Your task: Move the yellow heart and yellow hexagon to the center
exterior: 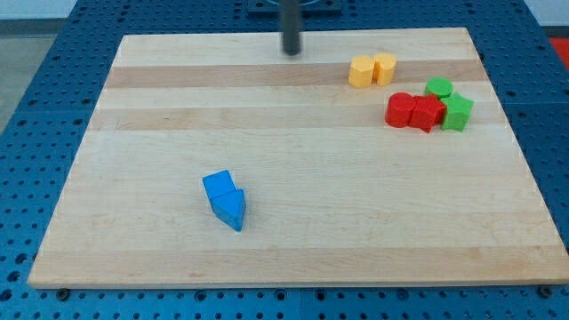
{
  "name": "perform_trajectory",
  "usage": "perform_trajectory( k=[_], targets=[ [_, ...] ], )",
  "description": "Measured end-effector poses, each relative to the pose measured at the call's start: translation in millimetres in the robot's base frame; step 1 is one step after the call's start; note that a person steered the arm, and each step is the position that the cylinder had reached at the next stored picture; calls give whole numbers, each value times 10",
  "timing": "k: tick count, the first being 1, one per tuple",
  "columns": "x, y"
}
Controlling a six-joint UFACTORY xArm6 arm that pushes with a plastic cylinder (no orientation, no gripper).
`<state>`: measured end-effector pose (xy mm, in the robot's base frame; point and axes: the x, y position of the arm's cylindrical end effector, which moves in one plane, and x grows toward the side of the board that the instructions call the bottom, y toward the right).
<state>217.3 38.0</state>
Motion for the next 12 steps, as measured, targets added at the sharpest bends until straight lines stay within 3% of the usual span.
perform_trajectory(
  k=[1, 2, 5, 9, 10, 11, 12],
  targets=[
    [-158, 1217],
    [-6, 2074],
    [776, 1420],
    [773, 701],
    [603, 701],
    [135, 731],
    [150, 721]
  ],
)
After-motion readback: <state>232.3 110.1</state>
